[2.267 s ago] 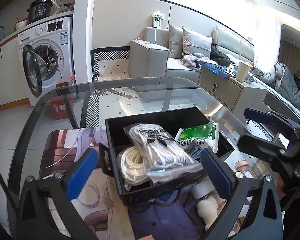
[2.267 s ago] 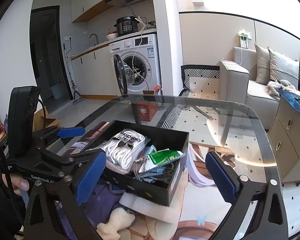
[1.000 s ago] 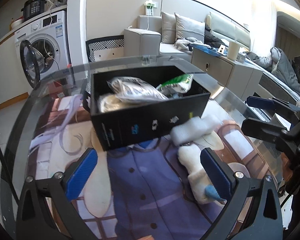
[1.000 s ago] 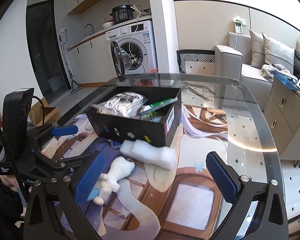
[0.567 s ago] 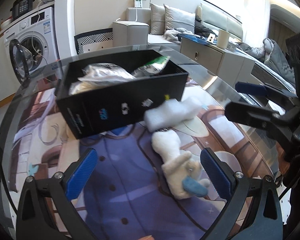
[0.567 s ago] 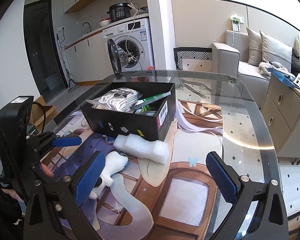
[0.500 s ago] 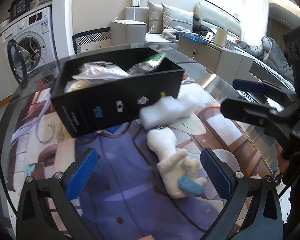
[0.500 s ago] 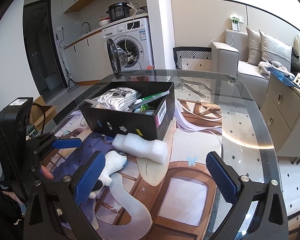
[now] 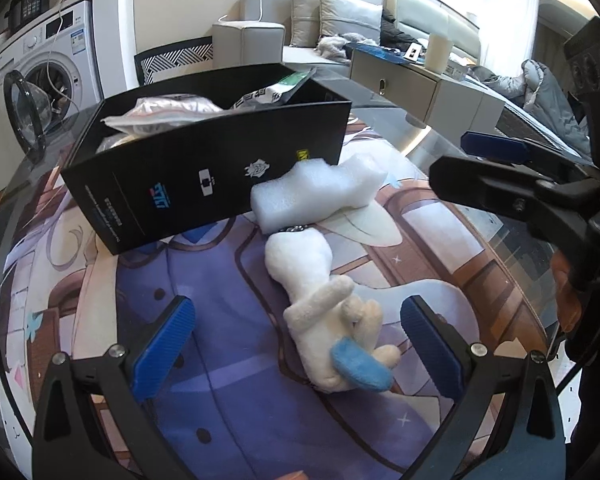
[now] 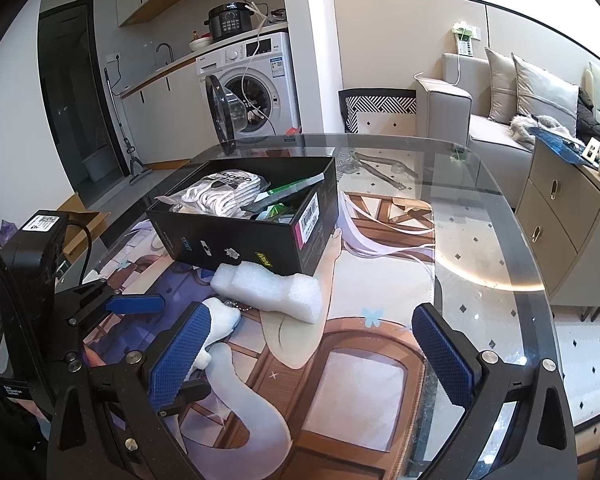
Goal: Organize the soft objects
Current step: 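Close the left tool on the white plush toy while the right tool approaches the white foam tube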
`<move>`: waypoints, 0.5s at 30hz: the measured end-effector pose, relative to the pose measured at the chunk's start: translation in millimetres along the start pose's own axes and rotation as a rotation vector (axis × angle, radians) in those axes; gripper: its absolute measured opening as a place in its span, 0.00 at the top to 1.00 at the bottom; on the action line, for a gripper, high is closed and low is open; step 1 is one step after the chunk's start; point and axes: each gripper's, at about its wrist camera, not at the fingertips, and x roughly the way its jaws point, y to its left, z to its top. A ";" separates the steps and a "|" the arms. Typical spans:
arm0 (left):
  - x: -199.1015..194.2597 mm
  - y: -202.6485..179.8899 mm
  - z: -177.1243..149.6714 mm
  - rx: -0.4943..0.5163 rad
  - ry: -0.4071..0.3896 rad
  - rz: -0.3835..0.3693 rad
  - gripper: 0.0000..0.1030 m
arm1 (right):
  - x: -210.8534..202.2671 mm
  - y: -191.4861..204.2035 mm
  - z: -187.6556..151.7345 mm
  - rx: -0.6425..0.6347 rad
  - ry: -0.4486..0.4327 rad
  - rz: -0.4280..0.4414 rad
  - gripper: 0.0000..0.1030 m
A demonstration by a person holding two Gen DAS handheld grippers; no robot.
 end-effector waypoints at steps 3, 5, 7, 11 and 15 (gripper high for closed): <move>3.4 3.2 -0.2 -0.023 0.024 0.005 0.00 | 1.0 -0.2 0.1 0.000 0.001 0.002 0.01; 3.2 4.1 0.1 -0.026 0.025 0.010 0.00 | 1.2 -0.2 0.1 0.000 0.001 0.001 0.01; 2.9 3.1 -0.5 -0.023 0.029 0.017 0.00 | 1.1 -0.4 -0.3 0.001 0.003 0.001 0.01; 3.3 2.0 -1.1 -0.007 0.036 0.025 0.02 | 2.0 -1.1 -1.4 0.004 0.005 0.000 0.01; 0.4 5.4 -1.8 0.009 0.031 0.028 0.11 | 2.0 -1.2 -1.3 0.004 0.006 0.000 0.01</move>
